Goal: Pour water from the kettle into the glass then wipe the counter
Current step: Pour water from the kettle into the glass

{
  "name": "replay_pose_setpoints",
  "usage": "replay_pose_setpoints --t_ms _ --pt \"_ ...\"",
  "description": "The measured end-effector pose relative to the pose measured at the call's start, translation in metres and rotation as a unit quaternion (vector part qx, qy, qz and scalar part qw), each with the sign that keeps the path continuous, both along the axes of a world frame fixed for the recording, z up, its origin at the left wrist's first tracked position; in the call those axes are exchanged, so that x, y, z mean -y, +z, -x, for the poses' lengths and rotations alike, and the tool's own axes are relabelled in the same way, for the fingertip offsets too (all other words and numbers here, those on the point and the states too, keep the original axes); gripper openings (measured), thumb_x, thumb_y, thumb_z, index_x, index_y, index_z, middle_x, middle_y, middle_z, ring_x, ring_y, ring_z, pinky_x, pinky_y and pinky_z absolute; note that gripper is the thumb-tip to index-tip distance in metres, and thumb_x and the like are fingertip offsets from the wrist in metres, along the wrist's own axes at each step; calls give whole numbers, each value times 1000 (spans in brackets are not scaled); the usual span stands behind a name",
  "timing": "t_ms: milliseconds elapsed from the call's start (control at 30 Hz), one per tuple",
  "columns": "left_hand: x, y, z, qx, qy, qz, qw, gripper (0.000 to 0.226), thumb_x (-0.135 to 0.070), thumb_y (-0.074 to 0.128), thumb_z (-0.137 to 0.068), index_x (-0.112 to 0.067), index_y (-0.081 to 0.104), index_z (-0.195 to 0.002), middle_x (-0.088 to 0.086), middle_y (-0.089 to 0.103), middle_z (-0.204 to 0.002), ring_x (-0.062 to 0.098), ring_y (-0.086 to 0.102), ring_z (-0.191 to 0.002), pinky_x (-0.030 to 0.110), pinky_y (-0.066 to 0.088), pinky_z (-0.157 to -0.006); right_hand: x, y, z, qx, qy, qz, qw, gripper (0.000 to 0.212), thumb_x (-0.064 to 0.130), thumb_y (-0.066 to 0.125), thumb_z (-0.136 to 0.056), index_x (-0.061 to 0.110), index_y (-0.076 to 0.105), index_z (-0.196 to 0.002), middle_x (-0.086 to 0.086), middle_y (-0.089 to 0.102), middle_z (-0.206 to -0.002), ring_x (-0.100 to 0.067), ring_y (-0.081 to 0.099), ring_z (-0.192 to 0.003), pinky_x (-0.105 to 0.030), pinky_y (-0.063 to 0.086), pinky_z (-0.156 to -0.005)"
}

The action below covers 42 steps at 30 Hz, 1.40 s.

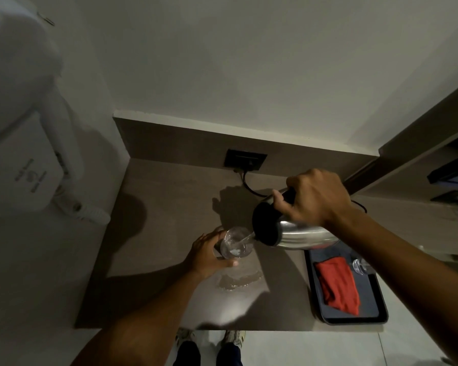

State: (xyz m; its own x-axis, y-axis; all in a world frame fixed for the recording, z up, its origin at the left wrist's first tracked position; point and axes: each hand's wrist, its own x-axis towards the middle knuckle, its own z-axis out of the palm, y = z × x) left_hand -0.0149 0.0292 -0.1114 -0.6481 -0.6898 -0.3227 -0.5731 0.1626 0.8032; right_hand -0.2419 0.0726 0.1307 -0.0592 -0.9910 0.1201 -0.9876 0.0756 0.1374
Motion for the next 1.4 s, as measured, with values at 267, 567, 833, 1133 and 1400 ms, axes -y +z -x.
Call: replay_pose_setpoints --t_ms 267,567,833,1133,1400 --pt "-1 1 0 -5 4 5 1000 98 -60 89 -54 -35 49 -140 -3 66 -129 22 59 -121 44 48 -107 3 13 -8 -20 0 -10 1000 56 58 40 -87 20 40 -46 5 34 -39 -11 23 -33 -16 13 -45" --pt "-1 1 0 -2 -3 12 1000 101 -62 86 -56 -31 46 -143 -2 64 -135 23 58 -123 47 48 -108 5 20 -8 -41 -5 -22 999 62 62 32 -86 16 49 -49 2 40 -41 -15 31 -34 -18 16 -45" --pt "-1 2 -1 -8 -6 27 1000 97 -58 89 -55 -31 52 -140 -6 65 -130 19 62 -114 43 51 -104 6 32 -5 -40 2 -15 999 62 61 34 -87 15 49 -48 3 36 -40 -13 26 -33 -16 15 -44" --pt "-1 2 0 2 0 20 1000 100 -57 90 -56 -27 50 -143 -3 61 -139 23 57 -125 45 46 -110 9 42 -4 -45 6 -18 999 64 62 32 -87 14 50 -48 3 32 -39 -15 30 -32 -17 20 -43" --pt "-1 2 -1 -7 -1 25 1000 100 -61 88 -54 -30 50 -141 -5 61 -139 20 57 -124 38 47 -108 10 52 -6 -40 5 -20 999 62 58 37 -87 13 50 -47 6 22 -39 -11 20 -33 -16 14 -45"
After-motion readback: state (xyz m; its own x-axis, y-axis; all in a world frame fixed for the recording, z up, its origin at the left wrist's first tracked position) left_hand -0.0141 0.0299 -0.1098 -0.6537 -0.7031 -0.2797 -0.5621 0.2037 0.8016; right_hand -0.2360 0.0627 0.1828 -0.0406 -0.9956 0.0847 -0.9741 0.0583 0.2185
